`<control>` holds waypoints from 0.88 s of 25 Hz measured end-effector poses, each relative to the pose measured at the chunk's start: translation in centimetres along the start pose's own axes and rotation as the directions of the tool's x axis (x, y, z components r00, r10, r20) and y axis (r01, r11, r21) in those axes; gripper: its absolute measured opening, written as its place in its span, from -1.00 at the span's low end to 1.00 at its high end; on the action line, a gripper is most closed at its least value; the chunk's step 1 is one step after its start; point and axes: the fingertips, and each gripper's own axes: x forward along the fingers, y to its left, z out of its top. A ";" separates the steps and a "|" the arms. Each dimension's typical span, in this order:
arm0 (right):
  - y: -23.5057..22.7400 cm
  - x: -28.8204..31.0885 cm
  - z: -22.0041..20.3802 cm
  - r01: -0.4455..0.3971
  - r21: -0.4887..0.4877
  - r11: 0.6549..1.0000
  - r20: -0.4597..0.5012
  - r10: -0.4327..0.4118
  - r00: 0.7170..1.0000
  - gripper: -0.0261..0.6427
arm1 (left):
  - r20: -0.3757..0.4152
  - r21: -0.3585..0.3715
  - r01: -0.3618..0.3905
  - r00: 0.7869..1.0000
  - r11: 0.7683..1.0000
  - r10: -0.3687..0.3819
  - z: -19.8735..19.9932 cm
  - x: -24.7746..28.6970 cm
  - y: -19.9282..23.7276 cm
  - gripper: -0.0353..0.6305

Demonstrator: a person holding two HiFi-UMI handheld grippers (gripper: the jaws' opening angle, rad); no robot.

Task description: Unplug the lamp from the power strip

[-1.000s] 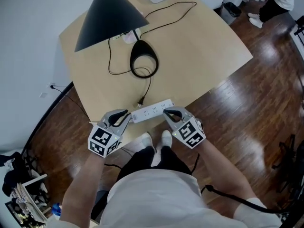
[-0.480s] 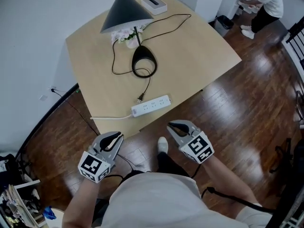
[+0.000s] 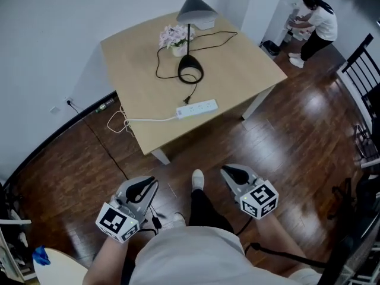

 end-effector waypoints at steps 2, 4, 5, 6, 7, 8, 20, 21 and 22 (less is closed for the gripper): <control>3.6 -2.2 -0.6 -0.001 0.025 1.000 0.006 0.001 1.000 -0.88 | 0.000 0.001 0.003 1.000 1.000 -0.003 -1.1 -2.8 -2.2 -0.76; 7.0 -4.4 -1.3 -0.016 0.019 1.000 -0.002 0.016 1.000 -0.88 | -0.009 -0.006 0.002 1.000 1.000 -0.002 -2.2 -5.3 -4.4 -0.77; 8.4 -5.5 -1.5 -0.023 0.008 1.000 -0.006 0.023 1.000 -0.88 | -0.012 -0.012 0.002 1.000 1.000 -0.002 -2.7 -6.5 -5.5 -0.77; 9.6 -6.6 -1.7 -0.027 -0.004 1.000 -0.006 0.027 1.000 -0.88 | -0.012 -0.014 0.002 1.000 1.000 -0.002 -3.1 -7.7 -6.5 -0.77; 10.5 -7.6 -1.8 -0.026 -0.016 1.000 -0.001 0.026 1.000 -0.88 | -0.011 -0.011 0.001 1.000 1.000 -0.001 -3.3 -8.7 -7.3 -0.78; 11.1 -8.7 -1.7 -0.021 -0.027 0.999 0.008 0.021 1.000 -0.88 | -0.008 -0.005 -0.001 1.000 1.000 0.001 -3.4 -9.6 -8.0 -0.79; 16.1 -22.8 -2.4 -0.009 -0.052 0.999 0.098 0.014 0.995 -0.81 | 0.051 0.012 0.011 0.999 1.000 -0.012 -1.5 -13.2 -21.1 -0.82; 16.5 -23.8 -2.9 -0.008 -0.057 0.998 0.096 0.013 0.995 -0.80 | 0.053 0.014 0.016 0.998 1.000 -0.017 -1.4 -13.3 -22.2 -0.82; 17.0 -24.8 -3.4 -0.009 -0.060 0.998 0.093 0.014 0.996 -0.80 | 0.056 0.014 0.022 0.998 1.000 -0.023 -1.3 -13.5 -23.3 -0.82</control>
